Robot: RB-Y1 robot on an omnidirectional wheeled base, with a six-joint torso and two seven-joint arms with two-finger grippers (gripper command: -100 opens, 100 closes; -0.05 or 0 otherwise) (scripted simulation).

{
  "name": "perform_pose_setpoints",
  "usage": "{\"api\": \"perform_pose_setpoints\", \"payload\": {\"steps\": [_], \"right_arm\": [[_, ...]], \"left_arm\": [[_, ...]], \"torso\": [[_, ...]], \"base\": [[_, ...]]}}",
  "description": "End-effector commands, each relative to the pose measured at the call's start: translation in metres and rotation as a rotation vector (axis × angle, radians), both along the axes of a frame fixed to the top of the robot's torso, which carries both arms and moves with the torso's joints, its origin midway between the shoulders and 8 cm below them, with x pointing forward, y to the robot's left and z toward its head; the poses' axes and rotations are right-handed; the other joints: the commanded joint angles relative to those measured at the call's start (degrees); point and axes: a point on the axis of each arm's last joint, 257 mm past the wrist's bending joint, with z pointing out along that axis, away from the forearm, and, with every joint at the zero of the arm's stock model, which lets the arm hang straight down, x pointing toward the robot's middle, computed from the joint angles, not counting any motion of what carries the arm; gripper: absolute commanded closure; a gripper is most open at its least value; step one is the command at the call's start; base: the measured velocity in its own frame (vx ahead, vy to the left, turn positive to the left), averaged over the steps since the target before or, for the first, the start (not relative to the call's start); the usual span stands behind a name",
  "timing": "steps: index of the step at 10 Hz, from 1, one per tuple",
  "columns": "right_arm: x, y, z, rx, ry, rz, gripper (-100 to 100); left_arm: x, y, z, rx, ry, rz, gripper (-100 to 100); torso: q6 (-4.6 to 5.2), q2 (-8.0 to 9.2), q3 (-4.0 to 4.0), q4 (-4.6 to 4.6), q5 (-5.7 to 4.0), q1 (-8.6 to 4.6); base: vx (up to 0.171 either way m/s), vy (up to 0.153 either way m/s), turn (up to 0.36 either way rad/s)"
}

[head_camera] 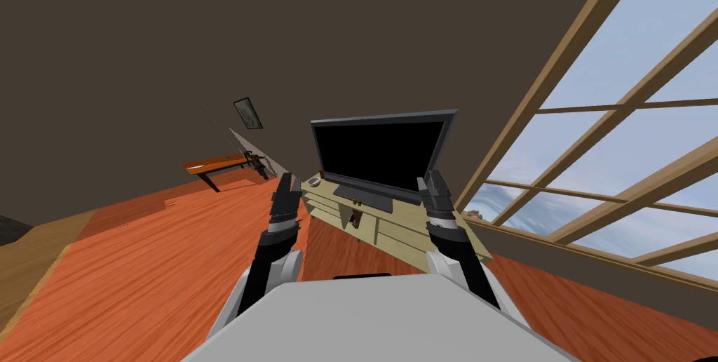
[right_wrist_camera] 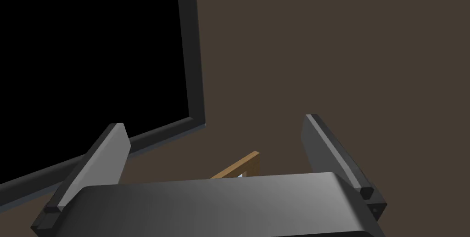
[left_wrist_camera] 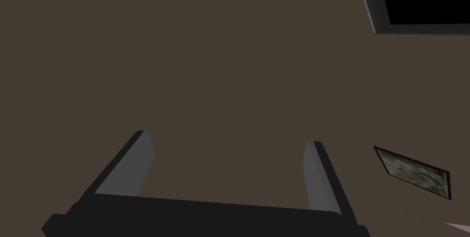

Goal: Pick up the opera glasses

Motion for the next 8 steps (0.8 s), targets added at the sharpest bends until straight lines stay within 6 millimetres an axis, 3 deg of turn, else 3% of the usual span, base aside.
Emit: {"api": "perform_pose_setpoints", "payload": {"steps": [1, 8], "right_arm": [[0.000, 0.000, 0.000, 0.000, 0.000, 0.000, 0], [0.000, 0.000, 0.000, 0.000, 0.000, 0.000, 0]], "left_arm": [[0.005, -0.002, -0.005, 0.028, 0.020, -0.012, -100], [0.054, 0.010, -0.061, 0.111, 0.209, -0.010, -100]], "torso": [[0.00, 0.00, 0.00, 0.00, 0.00, 0.00], [0.01, -0.08, -0.05, -0.02, -0.05, -0.21]], "base": [[0.002, -0.008, -0.016], [0.014, -0.041, -0.047]]}}
